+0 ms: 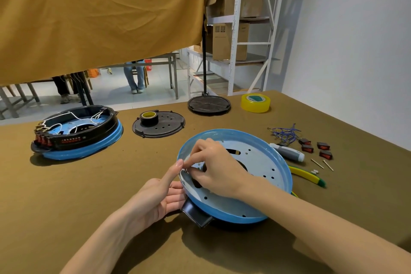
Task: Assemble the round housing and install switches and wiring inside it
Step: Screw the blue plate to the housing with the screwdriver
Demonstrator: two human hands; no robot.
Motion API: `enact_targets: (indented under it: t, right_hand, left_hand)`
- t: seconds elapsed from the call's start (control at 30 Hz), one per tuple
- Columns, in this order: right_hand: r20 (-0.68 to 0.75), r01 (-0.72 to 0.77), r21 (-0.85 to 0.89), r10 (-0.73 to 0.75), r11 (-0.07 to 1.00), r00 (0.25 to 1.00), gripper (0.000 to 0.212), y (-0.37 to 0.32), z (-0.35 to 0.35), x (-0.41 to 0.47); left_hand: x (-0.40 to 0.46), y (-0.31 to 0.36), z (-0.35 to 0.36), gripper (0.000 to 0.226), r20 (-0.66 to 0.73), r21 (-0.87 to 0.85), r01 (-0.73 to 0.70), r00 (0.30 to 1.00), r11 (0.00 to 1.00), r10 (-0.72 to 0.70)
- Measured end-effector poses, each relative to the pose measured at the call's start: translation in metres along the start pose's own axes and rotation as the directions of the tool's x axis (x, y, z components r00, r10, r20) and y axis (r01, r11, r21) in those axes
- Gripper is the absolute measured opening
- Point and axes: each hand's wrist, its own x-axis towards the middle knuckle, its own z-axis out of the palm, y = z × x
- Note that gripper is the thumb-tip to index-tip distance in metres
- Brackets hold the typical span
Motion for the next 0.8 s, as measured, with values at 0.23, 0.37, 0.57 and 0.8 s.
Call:
enact_targets:
  t: [0.23,0.37,0.57,0.8]
  right_hand:
    - [-0.054,-0.089,0.034,0.091,0.995,0.994,0.010,0.000,-0.004,-0.001]
    - [0.002,-0.079,0.081,0.079,0.994,0.997,0.010,-0.002,-0.007,0.001]
    - [0.063,-0.094,0.086,0.088,0.992,0.994,0.015,-0.005,-0.010,0.006]
    - [0.047,-0.021,-0.007,0.021,1.000,0.999,0.026,-0.003,-0.008,-0.010]
  left_hand:
    - [0.003,-0.001,-0.001,0.089,-0.007,0.003,0.015,1.000,1.000,-0.015]
    - [0.004,-0.002,-0.001,0.097,-0.028,0.021,0.011,1.000,1.000,-0.010]
    - [0.006,-0.003,-0.002,0.098,-0.041,0.003,0.009,0.999,1.000,-0.009]
    - [0.003,-0.003,-0.001,0.087,-0.001,0.001,-0.001,1.000,1.000,0.001]
